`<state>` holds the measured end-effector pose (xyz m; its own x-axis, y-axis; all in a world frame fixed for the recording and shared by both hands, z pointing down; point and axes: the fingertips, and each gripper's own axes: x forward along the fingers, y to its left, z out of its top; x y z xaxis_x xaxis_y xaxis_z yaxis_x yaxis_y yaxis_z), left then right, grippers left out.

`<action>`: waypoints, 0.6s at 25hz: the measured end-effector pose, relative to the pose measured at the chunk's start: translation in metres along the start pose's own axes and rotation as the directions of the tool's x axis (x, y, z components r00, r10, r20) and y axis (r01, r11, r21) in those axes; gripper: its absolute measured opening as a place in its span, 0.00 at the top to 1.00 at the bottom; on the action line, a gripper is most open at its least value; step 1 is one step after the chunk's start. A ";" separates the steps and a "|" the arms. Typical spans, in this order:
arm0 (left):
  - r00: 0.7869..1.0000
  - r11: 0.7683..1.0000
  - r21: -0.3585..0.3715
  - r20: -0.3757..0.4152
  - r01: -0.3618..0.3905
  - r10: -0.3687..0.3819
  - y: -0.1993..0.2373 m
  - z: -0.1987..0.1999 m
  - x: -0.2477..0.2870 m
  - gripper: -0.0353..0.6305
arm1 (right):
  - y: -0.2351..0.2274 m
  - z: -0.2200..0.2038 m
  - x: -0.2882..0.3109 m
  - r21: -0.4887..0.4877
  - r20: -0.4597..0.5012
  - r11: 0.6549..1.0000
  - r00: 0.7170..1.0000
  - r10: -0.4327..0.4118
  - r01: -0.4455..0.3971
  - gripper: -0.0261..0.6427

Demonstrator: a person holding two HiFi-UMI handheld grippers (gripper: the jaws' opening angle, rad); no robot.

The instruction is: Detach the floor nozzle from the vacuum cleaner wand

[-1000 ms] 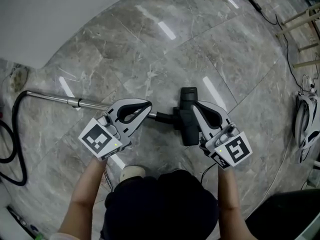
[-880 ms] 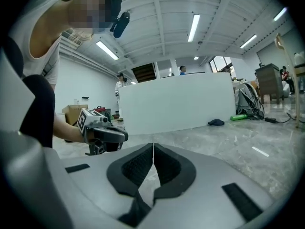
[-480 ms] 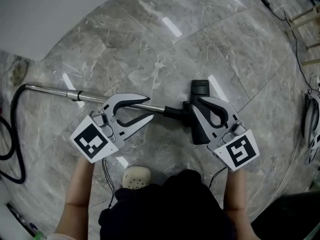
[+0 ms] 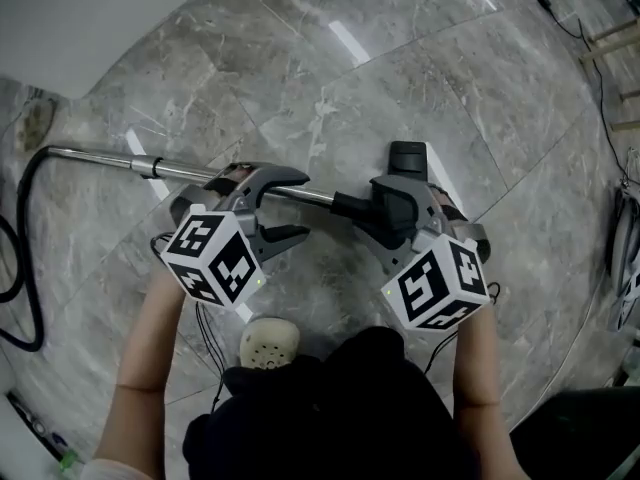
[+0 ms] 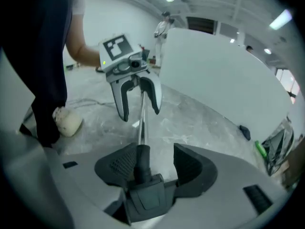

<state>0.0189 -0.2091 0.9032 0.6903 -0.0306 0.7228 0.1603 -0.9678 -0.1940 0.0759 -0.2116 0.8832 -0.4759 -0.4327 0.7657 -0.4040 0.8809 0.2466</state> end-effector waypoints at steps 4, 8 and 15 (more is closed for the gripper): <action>0.974 0.997 0.074 -0.225 0.009 0.008 0.002 -0.040 0.018 0.52 | 0.010 -0.021 0.027 -0.171 -0.185 0.985 0.982 -0.025 -0.007 0.62; 0.933 0.998 0.061 -0.359 0.031 -0.007 0.004 -0.069 0.032 0.52 | 0.010 -0.032 0.042 -0.185 -0.248 0.983 0.968 -0.036 -0.011 0.62; 0.906 0.998 0.060 -0.423 0.012 0.015 0.008 -0.085 0.053 0.57 | 0.006 -0.029 0.045 -0.128 -0.244 0.991 0.970 -0.006 -0.026 0.62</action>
<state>-0.0029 -0.2399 0.9962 0.3290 -0.1475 0.9327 0.2105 -0.9514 -0.2247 0.0750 -0.2206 0.9367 -0.2689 -0.3781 0.8859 -0.2882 0.9092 0.3006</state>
